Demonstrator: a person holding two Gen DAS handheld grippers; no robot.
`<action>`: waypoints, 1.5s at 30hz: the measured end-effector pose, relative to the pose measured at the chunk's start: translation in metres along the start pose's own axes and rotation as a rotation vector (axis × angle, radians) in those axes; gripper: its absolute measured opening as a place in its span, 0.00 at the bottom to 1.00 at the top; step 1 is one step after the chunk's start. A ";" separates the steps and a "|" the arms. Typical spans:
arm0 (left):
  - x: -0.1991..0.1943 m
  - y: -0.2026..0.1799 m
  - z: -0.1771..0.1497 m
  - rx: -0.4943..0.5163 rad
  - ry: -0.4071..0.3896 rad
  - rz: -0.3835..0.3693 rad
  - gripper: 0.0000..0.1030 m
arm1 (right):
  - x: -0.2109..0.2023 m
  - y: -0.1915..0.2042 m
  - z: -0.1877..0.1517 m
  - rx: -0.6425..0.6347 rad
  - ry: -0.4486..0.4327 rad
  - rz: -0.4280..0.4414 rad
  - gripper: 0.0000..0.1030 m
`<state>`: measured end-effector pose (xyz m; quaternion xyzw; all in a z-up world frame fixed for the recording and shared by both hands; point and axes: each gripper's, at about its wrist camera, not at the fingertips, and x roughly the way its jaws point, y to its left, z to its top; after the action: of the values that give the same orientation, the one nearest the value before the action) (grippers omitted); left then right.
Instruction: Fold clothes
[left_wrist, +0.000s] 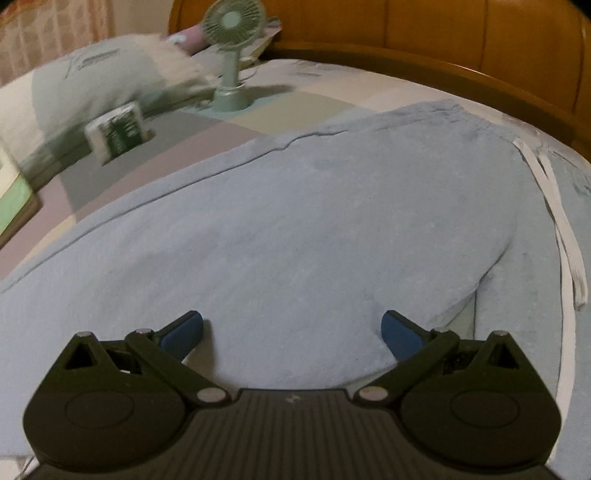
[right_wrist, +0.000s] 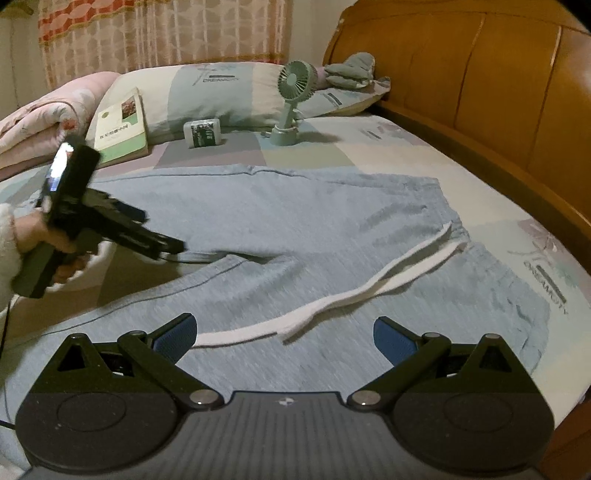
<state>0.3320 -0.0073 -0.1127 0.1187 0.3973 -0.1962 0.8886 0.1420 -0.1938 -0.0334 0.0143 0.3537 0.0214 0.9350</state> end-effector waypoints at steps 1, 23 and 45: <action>-0.007 0.001 0.001 -0.002 -0.008 0.005 0.99 | 0.002 -0.002 -0.001 0.014 0.007 0.004 1.00; -0.017 -0.092 0.021 0.497 -0.230 0.166 0.99 | 0.001 -0.006 -0.004 0.007 0.004 -0.006 1.00; -0.044 -0.062 0.034 0.332 -0.314 0.068 0.99 | 0.101 0.027 0.047 -0.109 0.123 0.371 1.00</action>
<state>0.3002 -0.0639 -0.0603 0.2446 0.2120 -0.2449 0.9139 0.2484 -0.1621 -0.0638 0.0271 0.3998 0.2135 0.8910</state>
